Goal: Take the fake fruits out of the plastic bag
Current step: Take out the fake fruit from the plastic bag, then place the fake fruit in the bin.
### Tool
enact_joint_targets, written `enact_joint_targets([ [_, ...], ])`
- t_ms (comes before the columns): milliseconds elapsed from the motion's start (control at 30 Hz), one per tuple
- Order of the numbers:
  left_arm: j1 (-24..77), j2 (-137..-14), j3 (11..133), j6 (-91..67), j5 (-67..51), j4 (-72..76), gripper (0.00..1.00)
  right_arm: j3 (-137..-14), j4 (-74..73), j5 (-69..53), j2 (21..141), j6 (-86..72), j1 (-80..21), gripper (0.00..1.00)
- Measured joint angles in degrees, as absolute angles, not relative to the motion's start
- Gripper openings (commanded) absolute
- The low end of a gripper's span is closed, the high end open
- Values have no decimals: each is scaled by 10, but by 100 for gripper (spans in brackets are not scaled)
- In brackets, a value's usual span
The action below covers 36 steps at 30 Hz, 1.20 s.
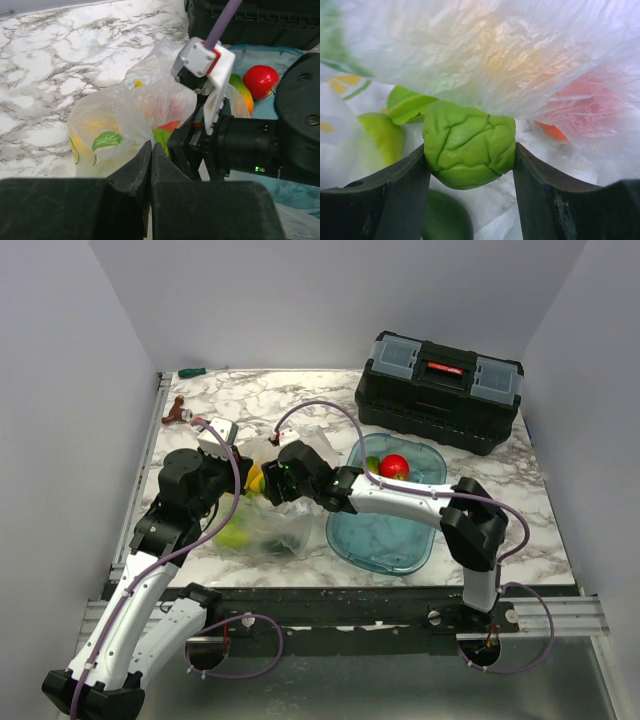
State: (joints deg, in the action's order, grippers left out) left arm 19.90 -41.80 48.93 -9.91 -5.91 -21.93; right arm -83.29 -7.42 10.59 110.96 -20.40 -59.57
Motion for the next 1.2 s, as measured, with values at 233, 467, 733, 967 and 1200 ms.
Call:
enact_joint_targets([
  [233,199,-419,489,-99,-59,-219,0,-787,-44,89,1039,-225,-596,7],
  [467,199,-419,489,-99,-59,-219,0,-716,-24,96,939,-240,-596,5],
  [733,199,-419,489,-100,-59,-219,0,-618,-4,174,799,-245,-596,4],
  [967,199,-419,489,-100,-59,-219,0,-543,-10,273,712,-251,-567,3],
  [1200,199,-420,489,-101,-59,-219,0,-503,-111,336,678,-302,-407,1],
])
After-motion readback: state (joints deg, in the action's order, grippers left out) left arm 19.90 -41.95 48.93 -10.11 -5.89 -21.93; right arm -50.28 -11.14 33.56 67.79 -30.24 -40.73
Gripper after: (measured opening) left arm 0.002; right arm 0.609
